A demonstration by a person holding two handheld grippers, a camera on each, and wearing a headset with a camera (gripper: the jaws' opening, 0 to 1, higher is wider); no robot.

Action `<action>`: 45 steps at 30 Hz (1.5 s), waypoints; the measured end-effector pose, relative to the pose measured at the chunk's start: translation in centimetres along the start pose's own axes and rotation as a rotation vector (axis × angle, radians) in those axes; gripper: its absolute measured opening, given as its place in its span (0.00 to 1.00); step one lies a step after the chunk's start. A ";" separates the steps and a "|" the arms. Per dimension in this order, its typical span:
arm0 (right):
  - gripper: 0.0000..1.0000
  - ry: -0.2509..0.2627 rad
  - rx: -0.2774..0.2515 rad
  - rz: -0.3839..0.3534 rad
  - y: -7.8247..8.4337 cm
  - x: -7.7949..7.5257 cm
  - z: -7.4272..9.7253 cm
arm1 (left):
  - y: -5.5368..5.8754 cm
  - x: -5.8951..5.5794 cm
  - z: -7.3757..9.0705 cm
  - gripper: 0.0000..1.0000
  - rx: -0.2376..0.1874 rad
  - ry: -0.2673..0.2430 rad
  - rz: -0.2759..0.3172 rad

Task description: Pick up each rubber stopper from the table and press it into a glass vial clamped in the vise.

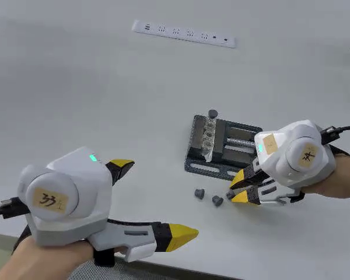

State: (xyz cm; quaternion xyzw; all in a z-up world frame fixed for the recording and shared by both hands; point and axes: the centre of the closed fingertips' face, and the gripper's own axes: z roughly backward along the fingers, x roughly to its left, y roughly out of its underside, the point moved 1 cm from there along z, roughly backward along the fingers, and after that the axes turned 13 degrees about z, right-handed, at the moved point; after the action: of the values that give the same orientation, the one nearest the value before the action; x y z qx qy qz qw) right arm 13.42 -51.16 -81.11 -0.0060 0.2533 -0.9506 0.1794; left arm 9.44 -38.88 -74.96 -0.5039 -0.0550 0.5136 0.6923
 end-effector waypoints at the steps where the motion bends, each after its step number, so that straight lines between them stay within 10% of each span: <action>1: 0.07 0.011 -0.001 -0.002 -0.1 -0.1 0.2 | 0.0 0.0 0.0 0.98 -0.001 0.002 0.001; 15: 0.07 0.165 -0.060 -0.003 -2.4 -0.6 4.9 | -2.2 -1.7 -1.7 0.85 -0.019 0.105 0.063; 28: 0.07 0.242 -0.158 0.040 -6.9 0.6 8.2 | -5.0 -5.7 -2.6 0.45 -0.058 0.390 0.360; 45: 0.06 0.330 -0.259 0.037 -10.1 1.1 10.2 | -6.2 -7.5 -2.4 0.32 -0.085 0.483 0.541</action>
State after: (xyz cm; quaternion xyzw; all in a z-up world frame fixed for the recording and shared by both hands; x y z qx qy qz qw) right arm 10.05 -48.29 -67.43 0.1313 0.3993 -0.8948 0.1505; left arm 11.47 -45.92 -68.15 -0.6353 0.2240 0.5417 0.5027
